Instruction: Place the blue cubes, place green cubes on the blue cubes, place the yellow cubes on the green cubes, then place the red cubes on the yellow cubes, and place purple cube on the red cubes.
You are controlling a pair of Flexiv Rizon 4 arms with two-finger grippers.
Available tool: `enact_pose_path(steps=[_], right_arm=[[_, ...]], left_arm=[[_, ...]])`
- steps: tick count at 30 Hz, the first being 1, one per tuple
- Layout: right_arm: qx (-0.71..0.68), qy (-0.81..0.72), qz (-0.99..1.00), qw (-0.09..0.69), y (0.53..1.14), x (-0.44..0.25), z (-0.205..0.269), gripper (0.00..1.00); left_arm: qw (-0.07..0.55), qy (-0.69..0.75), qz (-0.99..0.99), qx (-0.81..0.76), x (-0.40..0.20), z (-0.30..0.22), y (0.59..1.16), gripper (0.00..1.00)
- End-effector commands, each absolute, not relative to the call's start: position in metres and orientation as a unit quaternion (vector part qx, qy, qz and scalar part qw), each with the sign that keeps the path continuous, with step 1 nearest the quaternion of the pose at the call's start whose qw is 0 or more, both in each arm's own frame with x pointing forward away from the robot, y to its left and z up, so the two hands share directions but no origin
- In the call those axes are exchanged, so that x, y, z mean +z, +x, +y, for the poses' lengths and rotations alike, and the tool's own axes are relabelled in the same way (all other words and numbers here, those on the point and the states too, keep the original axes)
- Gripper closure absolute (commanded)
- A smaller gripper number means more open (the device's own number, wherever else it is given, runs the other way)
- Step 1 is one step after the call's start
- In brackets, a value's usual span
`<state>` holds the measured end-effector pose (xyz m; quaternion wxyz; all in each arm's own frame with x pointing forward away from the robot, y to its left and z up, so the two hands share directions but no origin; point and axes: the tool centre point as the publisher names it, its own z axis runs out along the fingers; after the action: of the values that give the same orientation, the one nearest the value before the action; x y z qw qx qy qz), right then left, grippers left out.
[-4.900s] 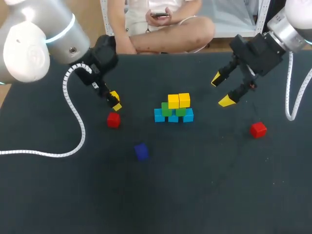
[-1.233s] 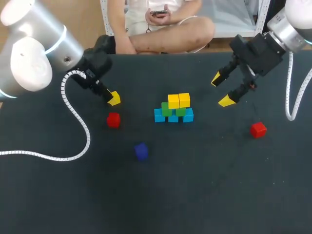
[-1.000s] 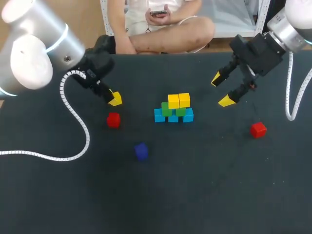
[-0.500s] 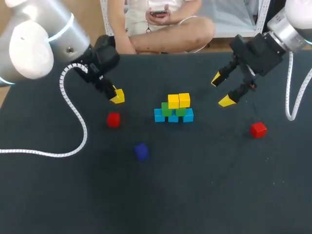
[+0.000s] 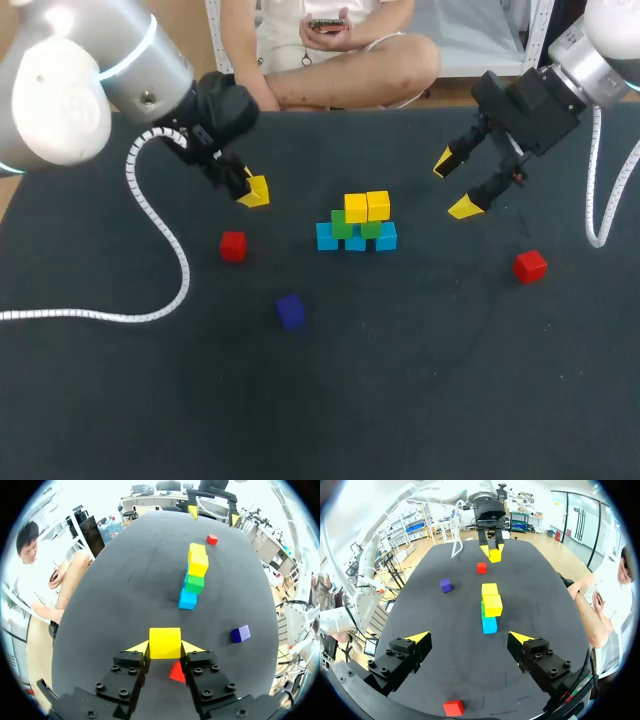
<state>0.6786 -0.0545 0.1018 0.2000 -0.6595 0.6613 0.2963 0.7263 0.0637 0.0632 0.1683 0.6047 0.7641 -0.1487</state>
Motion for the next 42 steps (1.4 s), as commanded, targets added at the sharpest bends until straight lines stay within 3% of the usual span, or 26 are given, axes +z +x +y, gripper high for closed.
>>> enact_pose_path(steps=[1,42], right_arm=[[0.297,-0.659,0.661,0.2,0.6789,0.1015,-0.0545,0.0],[0.297,-0.659,0.661,0.2,0.6789,0.1015,-0.0545,0.0]], left_arm=[[0.173,0.61,0.758,-0.153,0.0609,0.0568,0.7216,1.0],[0.165,0.617,0.751,-0.165,0.0609,0.0532,0.7188,1.0]])
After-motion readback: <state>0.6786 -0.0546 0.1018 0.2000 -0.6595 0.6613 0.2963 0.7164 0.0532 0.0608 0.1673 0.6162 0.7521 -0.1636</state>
